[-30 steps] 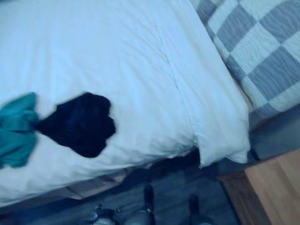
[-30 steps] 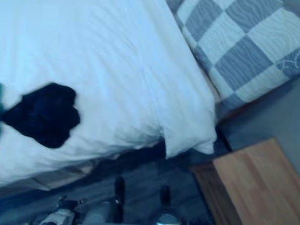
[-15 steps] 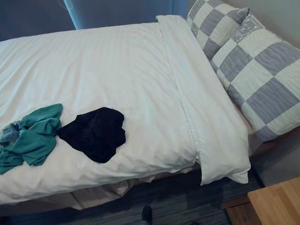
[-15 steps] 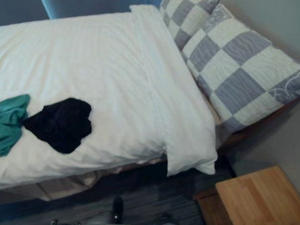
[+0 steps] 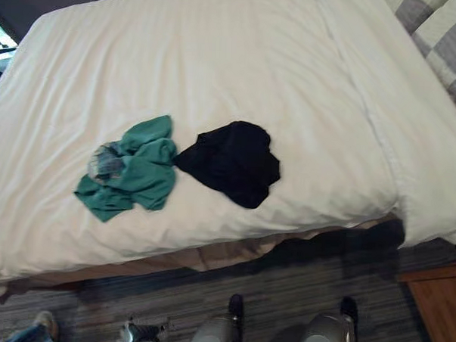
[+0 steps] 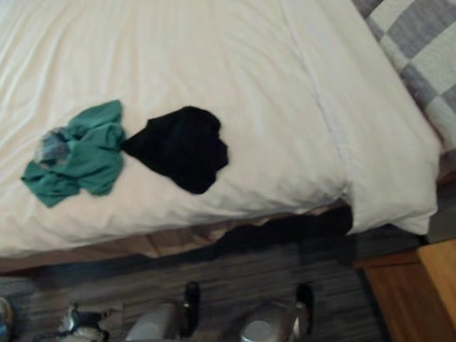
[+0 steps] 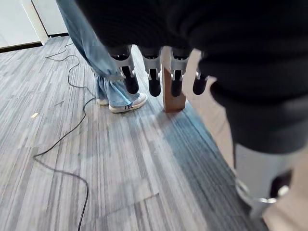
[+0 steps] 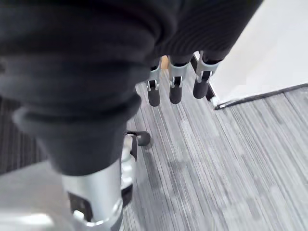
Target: Tidy up the quilt and then pick up the clothes from the bed and put them into the laundry hamper.
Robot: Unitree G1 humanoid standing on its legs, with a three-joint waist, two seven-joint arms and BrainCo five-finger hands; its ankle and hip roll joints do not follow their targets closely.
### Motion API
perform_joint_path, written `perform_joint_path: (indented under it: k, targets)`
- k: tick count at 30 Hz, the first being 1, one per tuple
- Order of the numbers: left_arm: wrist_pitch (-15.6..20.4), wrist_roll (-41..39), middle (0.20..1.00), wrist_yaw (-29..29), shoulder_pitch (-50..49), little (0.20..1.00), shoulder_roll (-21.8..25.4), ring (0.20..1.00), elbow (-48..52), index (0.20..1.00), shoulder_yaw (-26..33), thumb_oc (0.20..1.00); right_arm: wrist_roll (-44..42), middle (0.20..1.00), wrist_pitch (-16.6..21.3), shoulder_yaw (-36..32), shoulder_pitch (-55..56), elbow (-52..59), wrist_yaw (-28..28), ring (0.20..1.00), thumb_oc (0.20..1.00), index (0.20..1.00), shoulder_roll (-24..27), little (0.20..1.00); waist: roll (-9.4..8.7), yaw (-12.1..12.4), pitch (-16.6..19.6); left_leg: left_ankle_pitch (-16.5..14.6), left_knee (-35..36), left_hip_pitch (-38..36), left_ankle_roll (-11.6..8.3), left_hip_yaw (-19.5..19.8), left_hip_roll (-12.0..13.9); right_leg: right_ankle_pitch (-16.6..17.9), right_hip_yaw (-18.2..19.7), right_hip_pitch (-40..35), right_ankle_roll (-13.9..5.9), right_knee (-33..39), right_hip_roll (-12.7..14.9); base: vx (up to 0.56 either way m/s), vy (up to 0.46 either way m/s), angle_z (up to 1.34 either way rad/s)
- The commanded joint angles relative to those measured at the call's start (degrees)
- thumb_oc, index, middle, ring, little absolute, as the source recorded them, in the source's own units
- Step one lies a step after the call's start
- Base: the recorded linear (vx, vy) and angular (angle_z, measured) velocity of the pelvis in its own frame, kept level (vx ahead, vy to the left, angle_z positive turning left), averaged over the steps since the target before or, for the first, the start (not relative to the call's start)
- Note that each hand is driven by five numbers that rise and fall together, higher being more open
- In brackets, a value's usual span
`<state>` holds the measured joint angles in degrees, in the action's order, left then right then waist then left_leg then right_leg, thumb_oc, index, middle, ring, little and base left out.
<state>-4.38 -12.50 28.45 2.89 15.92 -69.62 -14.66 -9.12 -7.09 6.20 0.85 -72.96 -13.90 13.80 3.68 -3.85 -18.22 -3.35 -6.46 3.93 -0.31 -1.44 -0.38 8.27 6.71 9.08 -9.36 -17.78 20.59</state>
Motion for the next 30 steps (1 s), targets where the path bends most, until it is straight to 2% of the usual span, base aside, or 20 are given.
perform_joint_path:
  k: [1, 2, 3, 4, 5, 6, 7, 8, 11, 13, 14, 16, 18, 20, 23, 24, 26, 27, 29, 30]
  targets:
    - [-5.2, 0.1, 1.000, -2.5, -2.6, 1.000, 2.2, 1.000, 0.1, 1.000, 3.1, 1.000, -0.8, 1.000, 2.3, 4.1, -1.6, 2.3, -2.1, 1.000, 1.000, 1.000, 2.3, 1.000, -0.93, -2.0, 1.8, 2.5, 3.8, -1.3, -1.12, 4.3, 3.2, -5.9, -2.3, 1.6, -0.16, 2.7, -12.2, -0.06, 0.264, 0.09]
    - [-5.0, -0.8, 1.000, -2.3, -2.4, 1.000, 1.8, 1.000, -0.3, 1.000, 3.2, 1.000, 0.2, 1.000, 2.5, 5.0, -2.3, 2.8, -1.2, 1.000, 1.000, 1.000, 2.3, 1.000, -1.32, -2.4, 1.8, 2.3, 4.6, -1.9, -0.88, 2.8, 2.4, -7.0, -4.9, 3.0, 0.35, 2.6, -15.6, -0.04, 0.133, 0.05]
    - [-5.0, -0.8, 1.000, -2.3, -2.4, 1.000, 1.8, 1.000, -0.3, 1.000, 3.2, 1.000, 0.2, 1.000, 2.5, 5.0, -2.3, 2.8, -1.2, 1.000, 1.000, 1.000, 2.3, 1.000, -1.33, -2.4, 1.7, 2.2, 4.6, -2.0, -0.89, 2.8, 2.5, -7.2, -4.9, 2.9, 0.36, 2.4, -15.6, -0.09, 0.184, -0.10]
    - [-2.6, -2.7, 1.000, 0.4, -1.6, 1.000, 0.3, 1.000, -0.3, 1.000, 3.2, 1.000, -0.6, 1.000, 1.8, 5.7, -2.7, 3.7, 0.6, 1.000, 1.000, 1.000, 2.2, 1.000, -2.72, -3.6, 1.5, -0.2, 3.0, -2.1, 0.39, -0.3, -0.1, -7.0, -6.6, 5.6, 0.97, 2.8, -18.7, -0.06, 0.083, -0.03]
    - [-1.9, -4.4, 1.000, 2.1, -1.3, 1.000, -0.2, 1.000, -0.1, 1.000, 3.0, 1.000, -0.3, 1.000, 0.9, 5.7, -2.4, 4.0, 1.7, 1.000, 1.000, 1.000, 2.1, 1.000, -3.16, -4.1, 1.6, -1.2, 1.6, -1.7, 0.81, -1.0, -0.7, -7.5, -6.5, 5.4, 1.30, 3.5, -19.0, -0.13, 0.094, 0.04]
    - [0.0, -5.0, 1.000, 3.4, 0.0, 1.000, -1.7, 1.000, 0.0, 1.000, 2.2, 1.000, 1.4, 1.000, 0.9, 6.8, -1.6, 3.8, 2.8, 1.000, 1.000, 1.000, 1.9, 1.000, -4.31, -5.1, 1.8, -3.3, -5.3, 1.5, 1.24, -3.4, -1.5, -8.3, -6.1, 4.2, 3.02, 4.7, -19.2, -0.11, 0.100, 1.00]
    - [1.7, 2.3, 1.000, 4.6, 0.5, 1.000, -3.3, 1.000, 0.3, 1.000, 2.0, 1.000, 2.7, 1.000, 1.4, 8.0, -1.5, 2.7, 0.1, 1.000, 1.000, 1.000, 1.5, 1.000, -4.73, -4.1, 0.6, -5.1, -15.0, 6.1, 0.96, -5.0, -1.8, -8.6, -7.7, 3.7, 4.38, 4.2, -17.3, -0.13, 0.143, 1.21]
    - [1.7, 0.5, 1.000, 6.0, 0.4, 1.000, -3.8, 1.000, 0.5, 1.000, 1.3, 1.000, -0.7, 1.000, 1.4, 8.5, -1.8, 2.0, -0.8, 1.000, 1.000, 1.000, 1.4, 1.000, -4.74, -3.7, -0.1, -3.7, -17.4, 7.6, 0.41, -5.0, 0.2, -8.5, -8.6, 3.4, 4.77, 4.2, -16.3, -0.07, 0.172, 1.46]
    - [1.5, -5.3, 1.000, 7.7, -1.0, 1.000, -3.5, 1.000, 1.0, 1.000, 0.7, 1.000, -5.9, 1.000, 1.7, 6.1, -2.1, 1.9, 0.2, 1.000, 1.000, 1.000, 1.5, 1.000, -4.44, -3.9, 0.4, 0.2, -12.3, 5.0, -1.08, -5.5, 5.3, -7.5, -8.3, 1.3, 4.07, 7.0, -15.4, 0.07, 0.257, 0.41]
    - [1.3, -6.9, 1.000, 7.3, -2.1, 1.000, -3.4, 1.000, -0.4, 1.000, 2.6, 1.000, -2.9, 1.000, 2.2, 4.7, -2.0, 2.0, -0.9, 1.000, 1.000, 1.000, 1.6, 1.000, -3.90, -4.4, 2.4, 4.5, -3.1, 0.8, -2.94, -5.8, 10.5, -6.4, -7.1, -0.1, 3.04, 9.7, -14.4, 0.22, 0.483, 0.38]
    - [1.2, -6.9, 1.000, 7.8, -3.0, 1.000, -3.9, 1.000, -1.3, 1.000, 4.4, 1.000, -1.0, 1.000, 2.7, 4.0, -1.5, 1.6, -1.0, 1.000, 1.000, 1.000, 2.0, 1.000, -3.65, -4.4, 3.6, 6.4, 2.9, -1.6, -4.34, -4.1, 13.8, -6.0, -4.9, -0.9, 2.40, 11.4, -13.7, 0.24, 0.483, 0.07]
    - [1.2, -4.3, 1.000, 9.0, -3.6, 1.000, -4.1, 1.000, -1.8, 1.000, 5.1, 1.000, -0.9, 1.000, 2.7, 3.9, -1.5, 1.1, -1.2, 1.000, 1.000, 1.000, 2.2, 1.000, -3.55, -4.0, 4.1, 7.2, 5.2, -2.5, -5.19, -1.9, 15.0, -6.1, -3.1, -1.7, 1.96, 11.9, -13.4, 0.18, 0.367, -0.03]
    - [2.4, 2.4, 1.000, 9.4, -4.7, 1.000, -3.6, 1.000, -2.6, 1.000, 5.9, 1.000, -2.5, 1.000, 3.7, 3.7, -2.3, 0.0, -2.7, 1.000, 1.000, 1.000, 2.7, 1.000, -3.44, -2.7, 4.6, 7.6, 6.5, -2.8, -6.19, 2.6, 16.0, -6.5, 0.1, -2.6, 1.09, 11.9, -12.9, 0.15, 0.499, -0.22]
    - [2.9, 6.8, 1.000, 10.6, -4.7, 1.000, -3.1, 1.000, -2.2, 1.000, 5.3, 1.000, -2.8, 1.000, 4.0, 3.4, -2.8, 0.3, -2.9, 1.000, 1.000, 1.000, 3.5, 1.000, -3.28, -2.1, 4.5, 6.7, 5.8, -2.2, -6.18, 5.5, 15.2, -6.7, 2.6, -2.9, 0.38, 11.8, -12.2, 0.07, 0.581, -0.64]
    - [2.6, 8.1, 1.000, 8.0, -3.0, 1.000, -2.2, 1.000, -1.8, 1.000, 2.7, 1.000, -3.7, 1.000, 5.2, 2.7, -2.5, 0.7, -4.7, 1.000, 1.000, 1.000, 3.5, 1.000, -2.46, -3.7, 4.7, 6.1, 6.3, -2.6, -6.10, 0.6, 15.2, -6.8, 1.3, -2.9, -1.90, 10.7, -8.3, 0.03, 0.621, -0.48]
    - [2.8, 8.5, 1.000, 7.7, -2.2, 1.000, -1.4, 1.000, -1.9, 1.000, 1.4, 1.000, -7.7, 1.000, 5.2, 2.1, -2.1, 1.6, -5.8, 1.000, 1.000, 1.000, 3.1, 1.000, -2.42, -3.8, 4.6, 4.9, 5.0, -2.1, -5.71, 1.5, 12.6, -4.9, 1.4, -2.7, -2.84, 9.6, -5.8, 0.08, 0.532, 0.34]
    - [4.0, 5.3, 1.000, 7.7, -2.1, 1.000, -0.8, 1.000, -1.8, 1.000, 1.1, 1.000, -10.9, 1.000, 6.2, 1.7, -1.9, 1.9, -5.2, 1.000, 1.000, 1.000, 2.5, 1.000, -2.49, -3.1, 4.4, 3.6, 3.5, -2.0, -4.88, 2.6, 10.0, -3.1, 1.2, -1.7, -2.43, 8.0, -4.4, 0.07, 0.437, 0.47]
    - [5.0, 3.3, 1.000, 7.9, -2.3, 1.000, -0.4, 1.000, -1.4, 1.000, 1.2, 1.000, -10.2, 1.000, 7.4, 0.8, -1.7, 2.3, -5.2, 1.000, 1.000, 1.000, 1.9, 1.000, -2.43, -2.7, 4.2, 3.4, 3.9, -3.0, -4.41, 1.4, 9.7, -1.7, -0.1, -0.5, -2.16, 5.7, -3.8, 0.04, 0.436, -0.03]
    - [5.8, 1.5, 1.000, 6.5, -2.1, 1.000, 0.8, 1.000, -0.4, 1.000, 1.4, 1.000, -10.4, 1.000, 9.8, 1.3, -1.7, 2.9, -6.2, 1.000, 1.000, 1.000, 0.8, 1.000, -2.14, -3.1, 4.0, 3.2, 5.9, -5.1, -3.49, 1.0, 8.8, -2.1, 0.2, 1.3, -2.05, 4.5, -6.8, 0.05, 0.298, -0.40]
    - [7.4, 0.9, 1.000, 6.5, -1.8, 1.000, 1.2, 1.000, 0.4, 1.000, 1.5, 1.000, -14.7, 1.000, 11.4, 2.4, -1.9, 4.1, -7.3, 1.000, 1.000, 1.000, 0.0, 1.000, -2.63, -3.5, 4.3, 2.6, 7.3, -6.0, -2.44, 1.8, 7.0, -3.9, 0.4, 0.8, -1.95, 7.2, -10.6, 0.08, 0.165, -0.37]
